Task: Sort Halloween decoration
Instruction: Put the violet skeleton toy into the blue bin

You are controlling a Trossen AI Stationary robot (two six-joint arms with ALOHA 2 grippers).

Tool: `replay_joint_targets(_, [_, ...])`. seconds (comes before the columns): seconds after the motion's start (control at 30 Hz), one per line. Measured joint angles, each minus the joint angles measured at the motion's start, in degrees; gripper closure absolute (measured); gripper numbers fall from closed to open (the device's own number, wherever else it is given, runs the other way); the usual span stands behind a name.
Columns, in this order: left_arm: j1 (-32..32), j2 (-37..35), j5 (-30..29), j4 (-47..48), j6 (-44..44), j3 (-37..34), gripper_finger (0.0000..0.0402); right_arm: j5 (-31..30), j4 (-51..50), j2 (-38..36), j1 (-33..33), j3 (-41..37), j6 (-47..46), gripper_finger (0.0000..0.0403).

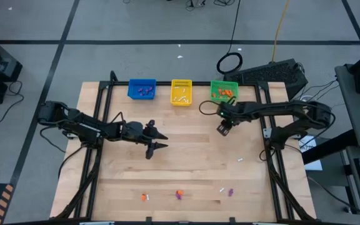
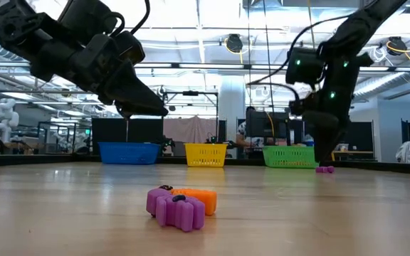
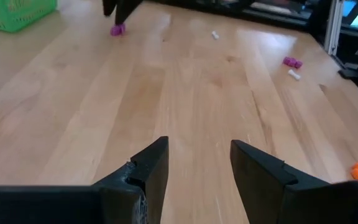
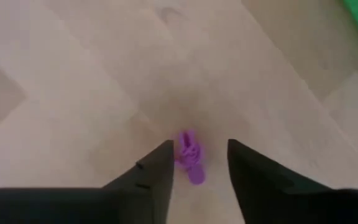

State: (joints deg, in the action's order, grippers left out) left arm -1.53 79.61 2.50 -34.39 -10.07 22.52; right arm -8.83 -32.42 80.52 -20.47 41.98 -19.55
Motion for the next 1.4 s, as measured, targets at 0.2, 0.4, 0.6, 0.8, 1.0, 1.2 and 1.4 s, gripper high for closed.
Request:
replay_joint_targets(0.2, [1.52,-0.57,-0.06,-6.00,-1.25,-4.73,0.0231,-0.02,1.77,5.24,-0.96,0.03,0.78,0.0239])
replay_joint_targets(0.4, [2.25,-6.38,-0.24,-9.07,-1.64,-10.21,0.0231,1.30,2.07,6.85,-0.91,0.24,1.17,0.0313])
replay_joint_targets(0.6, [2.35,-15.18,-2.93,-8.59,-1.55,-14.14,0.0231,3.66,2.02,6.86,-0.27,0.27,2.25,0.0389])
replay_joint_targets(0.8, [2.54,-23.77,-5.36,-8.09,-1.05,-18.26,0.0231,3.81,1.54,7.27,3.18,3.00,2.39,0.0388])
replay_joint_targets(1.0, [4.74,-30.46,-6.54,-6.92,-1.02,-21.62,0.0231,4.74,9.74,7.20,8.18,5.69,2.81,0.0401])
replay_joint_targets(1.2, [6.56,-34.75,-6.61,-4.61,-0.79,-22.08,0.0231,4.76,26.99,7.34,12.96,6.16,2.30,0.0403])
replay_joint_targets(1.4, [7.68,-36.35,-11.48,-3.66,1.75,-22.08,0.0231,4.06,43.61,10.00,13.36,7.44,4.15,0.0402])
